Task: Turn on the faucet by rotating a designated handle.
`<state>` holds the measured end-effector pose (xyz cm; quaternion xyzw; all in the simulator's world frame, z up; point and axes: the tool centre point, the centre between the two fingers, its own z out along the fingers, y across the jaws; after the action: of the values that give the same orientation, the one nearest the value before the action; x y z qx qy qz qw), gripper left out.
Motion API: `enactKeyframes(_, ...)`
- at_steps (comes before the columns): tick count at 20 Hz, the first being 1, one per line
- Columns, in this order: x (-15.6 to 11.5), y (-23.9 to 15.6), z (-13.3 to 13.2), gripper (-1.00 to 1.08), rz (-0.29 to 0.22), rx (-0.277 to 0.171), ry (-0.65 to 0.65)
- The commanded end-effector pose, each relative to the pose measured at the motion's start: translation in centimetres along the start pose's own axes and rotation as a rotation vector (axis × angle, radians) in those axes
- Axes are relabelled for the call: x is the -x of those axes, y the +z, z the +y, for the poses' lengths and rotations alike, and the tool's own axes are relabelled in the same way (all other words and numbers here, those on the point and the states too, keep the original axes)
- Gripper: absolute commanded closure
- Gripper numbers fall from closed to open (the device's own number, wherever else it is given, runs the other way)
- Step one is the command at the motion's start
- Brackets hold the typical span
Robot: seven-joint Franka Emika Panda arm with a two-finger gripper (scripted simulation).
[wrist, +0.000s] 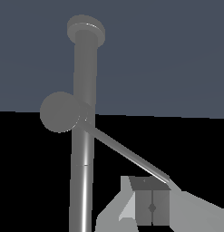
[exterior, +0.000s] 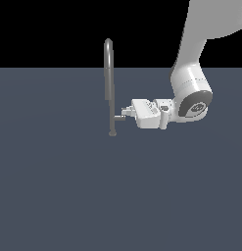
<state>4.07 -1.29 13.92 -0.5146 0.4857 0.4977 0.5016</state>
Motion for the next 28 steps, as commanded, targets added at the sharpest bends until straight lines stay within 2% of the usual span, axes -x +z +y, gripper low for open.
enactKeyframes(1,-2.7,0.0,1.5,1.08,-0.001,-0.001,0.027)
enactKeyframes(3,-3.3,0.0,1.9,1.08,-0.001,-0.001,0.03)
enactKeyframes(4,-1.1,0.0,0.7,1.08,-0.002,0.002,-0.002)
enactKeyframes(13,-6.8,0.0,1.8,1.08,-0.001,-0.001,0.031)
enactKeyframes(14,-6.8,0.0,1.8,1.08,-0.001,-0.001,0.031)
enactKeyframes(15,-4.2,0.0,0.7,1.08,-0.005,0.005,-0.01)
enactKeyframes(28,-9.4,0.0,0.0,1.08,-0.002,-0.001,0.029)
